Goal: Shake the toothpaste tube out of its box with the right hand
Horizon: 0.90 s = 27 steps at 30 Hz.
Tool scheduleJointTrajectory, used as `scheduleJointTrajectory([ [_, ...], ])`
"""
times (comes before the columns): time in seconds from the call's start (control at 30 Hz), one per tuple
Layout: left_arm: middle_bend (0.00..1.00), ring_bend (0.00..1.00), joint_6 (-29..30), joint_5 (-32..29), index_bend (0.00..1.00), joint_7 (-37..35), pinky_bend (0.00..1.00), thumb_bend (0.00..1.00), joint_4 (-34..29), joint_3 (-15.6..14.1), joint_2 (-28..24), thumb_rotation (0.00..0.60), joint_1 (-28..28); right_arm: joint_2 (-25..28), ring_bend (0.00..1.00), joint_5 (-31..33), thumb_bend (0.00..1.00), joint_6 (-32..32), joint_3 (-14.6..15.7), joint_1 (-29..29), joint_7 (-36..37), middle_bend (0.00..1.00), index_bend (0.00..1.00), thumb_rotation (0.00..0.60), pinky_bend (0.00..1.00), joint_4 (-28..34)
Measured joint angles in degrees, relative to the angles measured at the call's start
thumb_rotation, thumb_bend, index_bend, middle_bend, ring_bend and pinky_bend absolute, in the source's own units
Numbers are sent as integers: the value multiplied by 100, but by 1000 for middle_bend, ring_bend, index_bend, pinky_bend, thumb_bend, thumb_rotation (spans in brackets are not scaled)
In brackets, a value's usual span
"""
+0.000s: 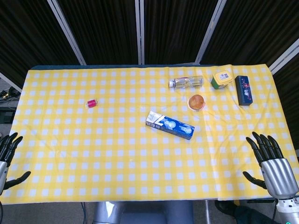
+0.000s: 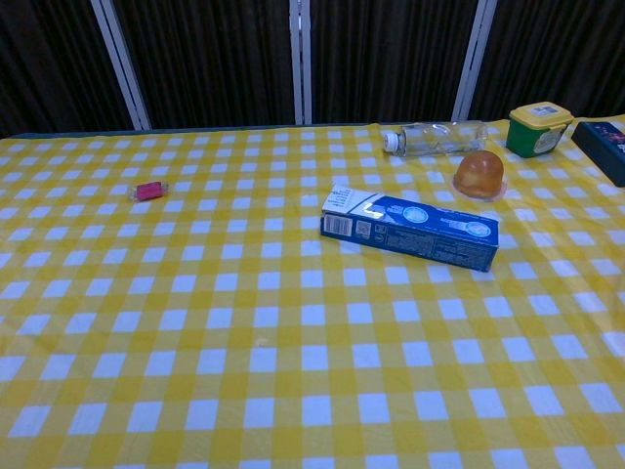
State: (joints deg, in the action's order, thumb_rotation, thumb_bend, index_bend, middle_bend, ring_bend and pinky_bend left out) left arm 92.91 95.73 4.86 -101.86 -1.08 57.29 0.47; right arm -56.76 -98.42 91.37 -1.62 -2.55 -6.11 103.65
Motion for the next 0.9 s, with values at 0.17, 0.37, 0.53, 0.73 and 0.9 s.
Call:
scheduleJointTrajectory([
  [0.17,0,0,-31,-41,0,0,0,0,5,7,-1,600,-8,-21,0,22,0,-68,9,-17,-30,0,56,600,0,-14],
  [0.37,0,0,-81,-144,0,-51,0,0,22,37,-6,600,-24,-84,0,123,0,-325,-7,-136,-62,0,56,600,0,-32],
  [0.53,0,0,-91,-178,0,-25,0,0,3,74,-6,600,-46,-166,0,198,0,-783,-114,-453,-145,0,55,600,0,-103],
  [0.73,0,0,-227,-317,0,138,0,0,-47,142,37,600,-125,-321,0,619,0,-2316,-431,-1403,-18,0,49,600,0,-195],
  [0.9,0,0,-377,-573,0,227,0,0,-29,230,96,600,-192,-674,0,1496,0,-3748,-868,-2428,24,0,36,600,22,-397],
])
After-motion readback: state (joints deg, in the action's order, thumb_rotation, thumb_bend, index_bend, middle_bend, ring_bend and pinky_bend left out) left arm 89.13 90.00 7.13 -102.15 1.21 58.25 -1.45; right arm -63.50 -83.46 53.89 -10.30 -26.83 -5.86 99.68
